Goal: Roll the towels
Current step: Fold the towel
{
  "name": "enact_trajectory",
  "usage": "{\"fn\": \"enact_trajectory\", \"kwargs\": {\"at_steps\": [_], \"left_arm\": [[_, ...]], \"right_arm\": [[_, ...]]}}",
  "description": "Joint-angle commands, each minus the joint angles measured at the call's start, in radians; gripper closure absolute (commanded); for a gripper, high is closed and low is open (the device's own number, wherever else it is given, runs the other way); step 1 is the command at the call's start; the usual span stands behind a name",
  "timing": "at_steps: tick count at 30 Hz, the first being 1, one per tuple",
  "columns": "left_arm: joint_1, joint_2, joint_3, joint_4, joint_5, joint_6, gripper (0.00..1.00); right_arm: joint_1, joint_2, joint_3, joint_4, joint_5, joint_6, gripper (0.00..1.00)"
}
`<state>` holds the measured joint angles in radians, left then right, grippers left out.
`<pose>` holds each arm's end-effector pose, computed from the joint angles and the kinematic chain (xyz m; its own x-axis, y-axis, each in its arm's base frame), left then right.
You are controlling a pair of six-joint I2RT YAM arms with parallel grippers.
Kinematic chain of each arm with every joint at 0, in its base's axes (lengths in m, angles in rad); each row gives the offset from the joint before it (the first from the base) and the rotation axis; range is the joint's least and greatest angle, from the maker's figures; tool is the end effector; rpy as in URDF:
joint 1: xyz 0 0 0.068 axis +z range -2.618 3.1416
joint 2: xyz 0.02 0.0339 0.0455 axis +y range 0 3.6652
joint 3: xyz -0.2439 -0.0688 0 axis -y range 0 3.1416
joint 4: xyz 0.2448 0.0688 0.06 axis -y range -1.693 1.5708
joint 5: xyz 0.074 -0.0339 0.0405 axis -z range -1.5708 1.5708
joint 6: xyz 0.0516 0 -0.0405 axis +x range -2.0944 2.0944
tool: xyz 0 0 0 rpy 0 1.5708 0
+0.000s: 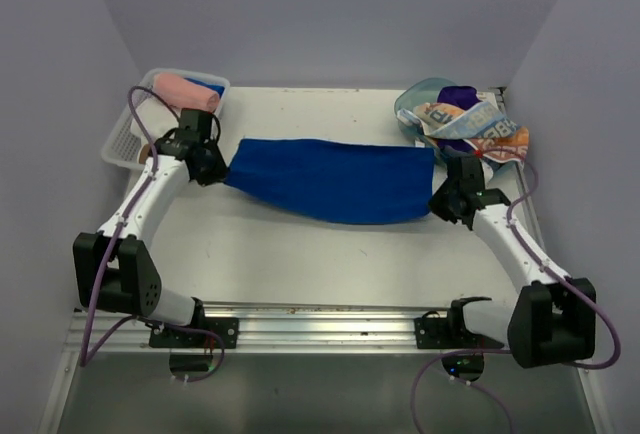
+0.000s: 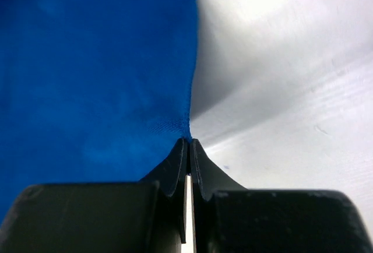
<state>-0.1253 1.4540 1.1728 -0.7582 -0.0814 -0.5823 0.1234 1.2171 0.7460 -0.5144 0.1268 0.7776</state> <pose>0.3051 -0.0342 0.2373 -0.7604 -0.4567 -0.4618 -0.4005 0.8895 -0.2201 0.2489 0.0243 0.1803 -0.6265 0.6236 -0.4676 0.5427 0.7796 0.3125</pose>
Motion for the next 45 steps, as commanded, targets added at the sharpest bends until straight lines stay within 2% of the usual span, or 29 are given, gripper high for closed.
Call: {"fn": "enact_trajectory", "kwargs": {"at_steps": [1, 4, 8, 18, 24, 33, 39, 42, 45], "left_arm": [[0.012, -0.058, 0.160, -0.015, 0.006, 0.041, 1.00], [0.015, -0.072, 0.267, -0.033, 0.026, 0.065, 1.00], [0.015, -0.096, 0.402, -0.047, 0.042, 0.081, 1.00], [0.015, -0.191, 0.496, -0.038, 0.069, 0.078, 1.00], [0.015, -0.296, 0.436, -0.010, 0.101, 0.081, 1.00], [0.015, -0.504, 0.387, -0.116, 0.105, 0.049, 1.00], [0.013, -0.629, 0.303, -0.161, 0.086, 0.009, 1.00], [0.013, -0.678, 0.243, -0.152, 0.053, -0.007, 1.00], [0.013, -0.679, 0.159, -0.113, 0.002, -0.007, 1.00]], "right_arm": [[-0.005, -0.097, 0.207, -0.093, 0.079, -0.066, 1.00], [-0.008, -0.116, 0.359, -0.205, 0.097, -0.107, 1.00], [-0.008, -0.151, 0.492, -0.251, 0.109, -0.147, 1.00], [-0.008, -0.241, 0.707, -0.374, 0.119, -0.173, 1.00], [-0.008, -0.313, 0.733, -0.466, 0.086, -0.192, 1.00], [-0.008, -0.500, 0.780, -0.625, 0.050, -0.182, 1.00], [-0.010, -0.580, 0.785, -0.752, 0.050, -0.152, 1.00], [-0.008, -0.599, 0.764, -0.789, 0.033, -0.127, 1.00], [-0.008, -0.600, 0.678, -0.748, 0.031, -0.100, 1.00]]}}
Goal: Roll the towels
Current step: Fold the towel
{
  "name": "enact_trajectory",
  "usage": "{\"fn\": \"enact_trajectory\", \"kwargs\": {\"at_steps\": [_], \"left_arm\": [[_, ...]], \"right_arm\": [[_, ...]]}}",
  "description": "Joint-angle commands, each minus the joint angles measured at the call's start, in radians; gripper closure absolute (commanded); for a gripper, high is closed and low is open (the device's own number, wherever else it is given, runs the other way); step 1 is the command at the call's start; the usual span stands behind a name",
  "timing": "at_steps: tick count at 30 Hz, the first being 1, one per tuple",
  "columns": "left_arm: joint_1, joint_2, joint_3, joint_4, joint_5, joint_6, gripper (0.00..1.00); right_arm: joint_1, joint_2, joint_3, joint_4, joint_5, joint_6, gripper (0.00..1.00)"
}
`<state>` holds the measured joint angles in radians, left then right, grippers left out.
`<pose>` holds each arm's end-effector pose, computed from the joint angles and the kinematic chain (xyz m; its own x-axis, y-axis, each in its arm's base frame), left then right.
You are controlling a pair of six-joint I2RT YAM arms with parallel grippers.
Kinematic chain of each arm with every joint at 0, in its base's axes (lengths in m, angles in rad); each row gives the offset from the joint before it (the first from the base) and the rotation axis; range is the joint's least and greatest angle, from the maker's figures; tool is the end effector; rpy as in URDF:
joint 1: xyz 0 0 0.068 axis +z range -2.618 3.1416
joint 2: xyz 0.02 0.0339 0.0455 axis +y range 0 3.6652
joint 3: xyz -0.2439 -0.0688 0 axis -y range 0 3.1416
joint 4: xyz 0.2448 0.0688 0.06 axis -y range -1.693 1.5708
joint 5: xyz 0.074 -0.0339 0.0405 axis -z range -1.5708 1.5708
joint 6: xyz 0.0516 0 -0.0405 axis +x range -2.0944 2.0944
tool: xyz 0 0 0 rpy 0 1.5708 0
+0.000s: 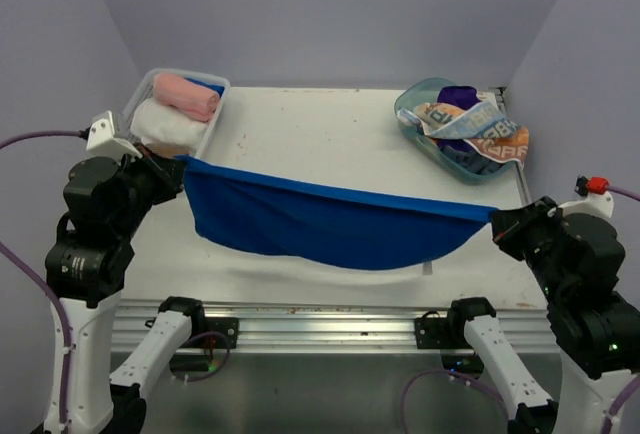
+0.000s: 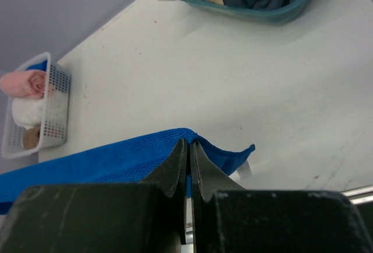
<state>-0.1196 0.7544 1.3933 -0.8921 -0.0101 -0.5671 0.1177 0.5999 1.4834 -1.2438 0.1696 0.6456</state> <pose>0.1238 -0.0143 0.4432 -0.2687 -0.5087 -0.8179 -0.0412 0.8544 -0.5179 0.0452 -0.0034 0.4345 -0.2549 0.5670 -0.7833 0.2435 0.8216 0.5155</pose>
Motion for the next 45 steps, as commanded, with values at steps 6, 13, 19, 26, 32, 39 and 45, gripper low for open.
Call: {"fn": "enact_trajectory", "kwargs": {"at_steps": [6, 13, 19, 26, 32, 39, 45], "left_arm": [[0.008, 0.222, -0.181, 0.161, -0.097, -0.019, 1.00], [0.011, 0.606, -0.136, 0.298, -0.090, -0.036, 1.00], [0.014, 0.862, -0.005, 0.308, -0.067, -0.037, 1.00], [0.015, 0.864, 0.004, 0.280, -0.079, 0.004, 1.00], [0.018, 0.722, -0.011, 0.248, 0.004, 0.044, 1.00], [0.018, 0.476, 0.042, 0.275, 0.059, 0.069, 1.00], [0.018, 0.356, 0.102, 0.252, 0.052, 0.050, 1.00]], "right_arm": [[-0.004, 0.211, -0.285, 0.249, 0.036, 0.005, 1.00], [-0.004, 0.673, -0.311, 0.576, 0.128, -0.075, 1.00], [-0.018, 0.909, -0.219, 0.646, 0.142, -0.107, 1.00], [-0.023, 0.838, -0.293, 0.661, 0.120, -0.104, 1.00], [-0.027, 0.660, -0.380, 0.589, 0.085, -0.113, 1.00], [-0.029, 0.427, -0.208, 0.457, 0.056, -0.152, 1.00], [-0.027, 0.354, -0.011, 0.353, 0.051, -0.156, 1.00]]}}
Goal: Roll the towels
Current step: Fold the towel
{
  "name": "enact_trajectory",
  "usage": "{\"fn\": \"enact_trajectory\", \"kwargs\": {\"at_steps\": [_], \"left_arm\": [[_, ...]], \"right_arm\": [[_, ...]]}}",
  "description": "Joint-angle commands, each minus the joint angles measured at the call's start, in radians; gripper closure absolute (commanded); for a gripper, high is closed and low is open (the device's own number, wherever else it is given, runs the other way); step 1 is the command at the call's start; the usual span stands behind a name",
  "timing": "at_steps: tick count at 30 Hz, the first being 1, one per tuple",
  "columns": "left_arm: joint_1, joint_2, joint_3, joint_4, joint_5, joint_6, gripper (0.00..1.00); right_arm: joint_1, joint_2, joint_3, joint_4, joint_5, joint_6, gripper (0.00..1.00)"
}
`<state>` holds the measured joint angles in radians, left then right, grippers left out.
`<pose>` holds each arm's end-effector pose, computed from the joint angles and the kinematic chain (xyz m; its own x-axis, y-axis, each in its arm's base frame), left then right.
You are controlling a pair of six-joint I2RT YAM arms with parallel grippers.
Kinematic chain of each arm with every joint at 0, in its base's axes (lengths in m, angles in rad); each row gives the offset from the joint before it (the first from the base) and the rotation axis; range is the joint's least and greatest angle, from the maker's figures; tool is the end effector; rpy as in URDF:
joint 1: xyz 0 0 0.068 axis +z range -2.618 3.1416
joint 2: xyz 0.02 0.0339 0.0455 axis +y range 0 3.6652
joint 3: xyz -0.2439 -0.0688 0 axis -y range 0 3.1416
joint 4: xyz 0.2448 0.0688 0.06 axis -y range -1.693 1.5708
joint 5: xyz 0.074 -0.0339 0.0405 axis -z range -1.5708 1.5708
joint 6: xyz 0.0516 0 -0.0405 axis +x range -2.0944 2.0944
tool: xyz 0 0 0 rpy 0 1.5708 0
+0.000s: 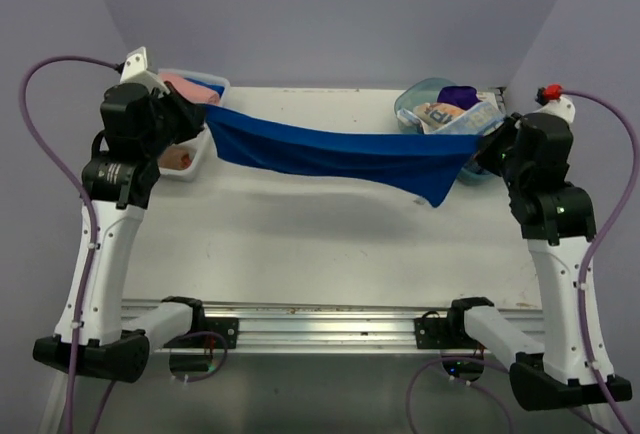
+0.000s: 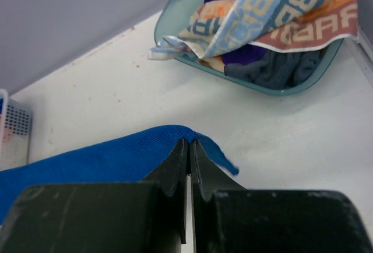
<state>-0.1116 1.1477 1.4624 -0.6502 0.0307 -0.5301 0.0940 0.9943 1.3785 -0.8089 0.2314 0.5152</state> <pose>0.2509 -0.0297 0.4274 -0.3531 -0.4690 -0.8095 -0.0445 0.8727 -0.4861 0.2049 0.0074 0.4142 -0.2995 0.4535 -0.8394 0.3037 0.8794 0.3667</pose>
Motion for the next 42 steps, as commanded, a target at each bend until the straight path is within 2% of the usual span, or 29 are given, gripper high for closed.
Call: {"fn": "enact_trajectory", "kwargs": {"at_steps": [1, 10, 17, 20, 23, 24, 27, 29, 31, 32, 33, 36, 39, 42], "left_arm": [[0.010, -0.070, 0.036, 0.008, 0.009, 0.009, 1.00], [0.009, -0.304, 0.007, -0.068, -0.014, -0.065, 1.00], [0.010, -0.407, 0.136, -0.290, -0.065, -0.073, 1.00], [0.009, -0.453, 0.148, -0.350, -0.087, -0.074, 1.00], [0.009, -0.499, 0.041, -0.367, -0.133, -0.088, 1.00], [0.009, -0.502, -0.044, -0.364, -0.152, -0.090, 1.00], [0.007, -0.439, -0.205, -0.301, -0.172, -0.096, 1.00], [0.009, -0.383, -0.290, -0.182, -0.169, -0.093, 1.00], [0.009, -0.257, -0.382, -0.055, -0.158, -0.090, 1.00], [0.009, -0.203, -0.396, -0.025, -0.157, -0.093, 1.00], [0.009, -0.092, -0.398, 0.006, -0.138, -0.094, 1.00], [0.009, 0.128, -0.344, 0.075, -0.089, -0.110, 1.00], [0.010, 0.306, -0.248, 0.083, -0.065, -0.116, 1.00], [0.010, 0.423, -0.172, 0.084, -0.089, -0.120, 1.00]], "right_arm": [[-0.005, -0.051, 0.108, -0.102, -0.012, -0.027, 1.00], [-0.005, -0.203, 0.243, -0.265, -0.040, -0.050, 1.00], [-0.005, -0.325, 0.336, -0.436, -0.089, 0.031, 1.00], [-0.005, -0.381, 0.303, -0.510, -0.104, 0.077, 1.00], [-0.005, -0.427, 0.170, -0.527, -0.096, 0.118, 1.00], [-0.004, -0.434, 0.081, -0.518, -0.099, 0.127, 1.00], [-0.004, -0.430, -0.112, -0.419, -0.098, 0.143, 1.00], [-0.005, -0.375, -0.211, -0.276, -0.080, 0.131, 1.00], [-0.005, -0.301, -0.323, -0.106, -0.066, 0.096, 1.00], [-0.005, -0.190, -0.373, -0.046, -0.037, 0.083, 1.00], [-0.004, -0.130, -0.383, 0.050, -0.021, 0.072, 1.00], [-0.005, 0.151, -0.348, 0.173, 0.019, 0.029, 1.00], [-0.005, 0.365, -0.273, 0.237, 0.051, 0.006, 1.00], [-0.005, 0.501, -0.207, 0.290, 0.051, -0.007, 1.00]]}}
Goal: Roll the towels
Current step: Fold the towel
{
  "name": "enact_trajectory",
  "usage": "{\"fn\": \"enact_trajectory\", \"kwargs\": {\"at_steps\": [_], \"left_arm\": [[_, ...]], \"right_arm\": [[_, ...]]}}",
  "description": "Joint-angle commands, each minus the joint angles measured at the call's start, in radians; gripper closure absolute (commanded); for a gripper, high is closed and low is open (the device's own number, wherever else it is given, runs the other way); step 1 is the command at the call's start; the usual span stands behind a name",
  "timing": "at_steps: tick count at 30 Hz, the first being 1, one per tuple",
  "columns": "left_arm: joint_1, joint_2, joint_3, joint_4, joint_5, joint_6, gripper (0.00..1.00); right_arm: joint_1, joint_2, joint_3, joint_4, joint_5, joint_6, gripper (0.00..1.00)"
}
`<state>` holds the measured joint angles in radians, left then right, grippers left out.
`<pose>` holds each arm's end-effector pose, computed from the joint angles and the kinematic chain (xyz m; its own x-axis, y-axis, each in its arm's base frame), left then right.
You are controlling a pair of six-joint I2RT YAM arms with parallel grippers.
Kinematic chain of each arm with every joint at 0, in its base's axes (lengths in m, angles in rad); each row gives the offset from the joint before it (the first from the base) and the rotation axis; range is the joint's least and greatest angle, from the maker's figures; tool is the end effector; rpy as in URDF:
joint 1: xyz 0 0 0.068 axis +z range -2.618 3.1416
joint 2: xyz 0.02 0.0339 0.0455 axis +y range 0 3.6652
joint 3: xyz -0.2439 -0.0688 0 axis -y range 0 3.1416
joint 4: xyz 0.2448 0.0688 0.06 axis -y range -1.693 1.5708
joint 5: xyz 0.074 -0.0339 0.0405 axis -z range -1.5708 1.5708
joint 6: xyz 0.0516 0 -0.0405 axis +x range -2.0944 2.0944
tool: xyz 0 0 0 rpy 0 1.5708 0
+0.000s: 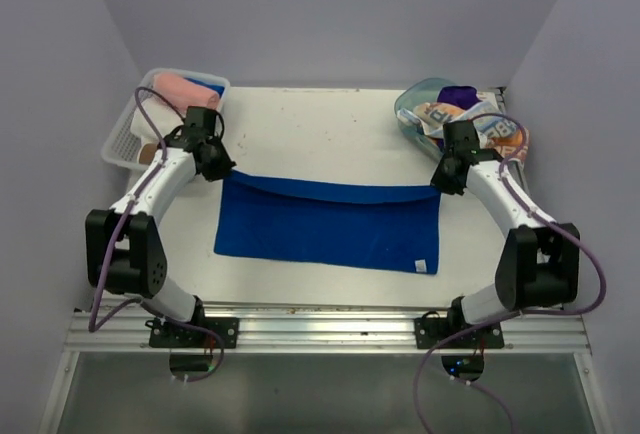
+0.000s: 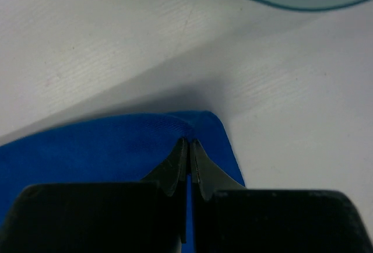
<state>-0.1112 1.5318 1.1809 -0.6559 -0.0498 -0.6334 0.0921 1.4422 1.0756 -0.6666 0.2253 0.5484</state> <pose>0.3264 -0.0339 0.2233 -0.7269 -0.5137 -0.4558 -0.4291 0.8579 -0.2825 0.3022 0.0163 0.2169 -0.7172 0.4441 -0.5370 0.4666 0.8784 0.1032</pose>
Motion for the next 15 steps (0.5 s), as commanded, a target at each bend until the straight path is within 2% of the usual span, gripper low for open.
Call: {"fn": "enact_trajectory", "kwargs": {"at_steps": [1, 6, 10, 15], "left_arm": [[0.010, 0.065, 0.124, 0.091, -0.009, -0.017, 1.00], [0.010, 0.163, 0.201, 0.056, -0.002, -0.005, 1.00], [0.010, 0.134, 0.180, 0.067, 0.004, 0.029, 1.00], [0.013, 0.062, 0.120, 0.041, 0.008, 0.072, 1.00]], "right_arm": [[-0.003, 0.085, 0.116, 0.148, 0.055, -0.045, 1.00], [-0.003, 0.156, 0.179, 0.150, 0.039, -0.044, 1.00], [-0.003, 0.086, 0.146, 0.136, 0.029, -0.042, 1.00], [-0.002, -0.047, 0.025, 0.079, -0.004, -0.036, 1.00]]}}
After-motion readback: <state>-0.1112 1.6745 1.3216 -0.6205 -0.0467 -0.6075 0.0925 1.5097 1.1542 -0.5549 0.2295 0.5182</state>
